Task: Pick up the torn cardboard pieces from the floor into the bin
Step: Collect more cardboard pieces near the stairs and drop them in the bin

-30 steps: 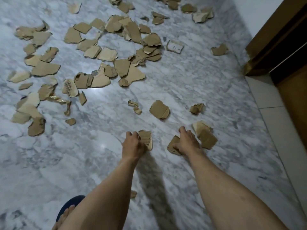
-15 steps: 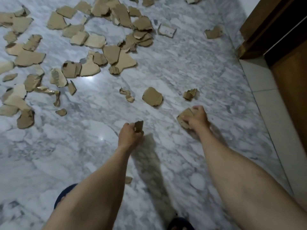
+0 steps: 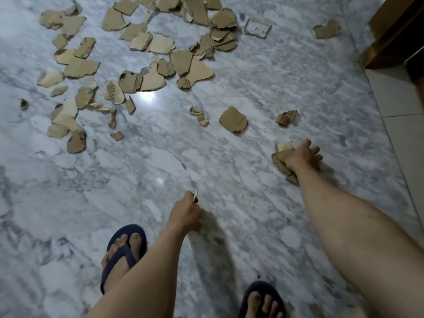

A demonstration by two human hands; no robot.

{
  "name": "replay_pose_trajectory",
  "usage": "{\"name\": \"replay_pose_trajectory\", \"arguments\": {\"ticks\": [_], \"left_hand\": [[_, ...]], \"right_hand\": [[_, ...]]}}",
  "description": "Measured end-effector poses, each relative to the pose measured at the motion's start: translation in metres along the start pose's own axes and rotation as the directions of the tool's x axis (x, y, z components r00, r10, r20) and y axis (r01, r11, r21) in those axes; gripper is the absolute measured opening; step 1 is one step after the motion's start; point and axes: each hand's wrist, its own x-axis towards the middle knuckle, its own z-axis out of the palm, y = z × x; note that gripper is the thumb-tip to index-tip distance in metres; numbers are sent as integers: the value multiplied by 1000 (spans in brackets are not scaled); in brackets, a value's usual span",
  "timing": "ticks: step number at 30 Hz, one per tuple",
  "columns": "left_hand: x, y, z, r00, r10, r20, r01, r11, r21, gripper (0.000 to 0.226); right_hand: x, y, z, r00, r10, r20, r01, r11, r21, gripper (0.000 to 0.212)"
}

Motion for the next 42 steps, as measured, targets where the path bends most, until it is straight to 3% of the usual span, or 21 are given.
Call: {"name": "replay_pose_trajectory", "arguments": {"ticks": [4, 8, 12, 16, 19, 24, 29, 37, 39, 42], "left_hand": [[-14, -15, 14, 995, -8, -103, 35, 964, 264, 41], [-19, -23, 21, 993, -12, -114, 45, 953, 298, 41], [-14, -20, 24, 995, 29, -96, -2, 965, 263, 33], [-17, -19, 26, 995, 61, -78, -40, 968, 246, 26], [-1, -5, 14, 998, 23, -54, -15, 989, 145, 18], [74, 93, -26, 984, 176, 12, -176, 984, 8, 17], [104, 178, -35, 963, 267, 34, -268, 964, 8, 20], [120, 205, -38, 974, 215, -74, -205, 971, 122, 40], [131, 211, -36, 973, 206, -101, -189, 970, 155, 50], [154, 217, -33, 970, 192, -152, -148, 955, 258, 85]], "right_hand": [[-23, -1, 18, 993, 86, 76, -101, 971, 217, 89], [-44, -4, 37, 994, 77, 72, -97, 940, 327, 75], [-52, -20, 47, 995, 19, 102, -49, 951, 305, 75], [-52, -30, 57, 991, -69, 118, 31, 955, 295, 62], [-44, -40, 57, 987, -82, 138, 15, 904, 427, 70], [-4, -68, 28, 990, -139, 29, 90, 772, 629, 67], [27, -72, -19, 983, -178, -42, 167, 778, 606, 51], [61, -63, -44, 995, -101, -9, 87, 794, 602, 71], [72, -68, -37, 995, -95, 20, 65, 806, 589, 71], [85, -78, -23, 988, -124, 93, 68, 884, 462, 86]]}}
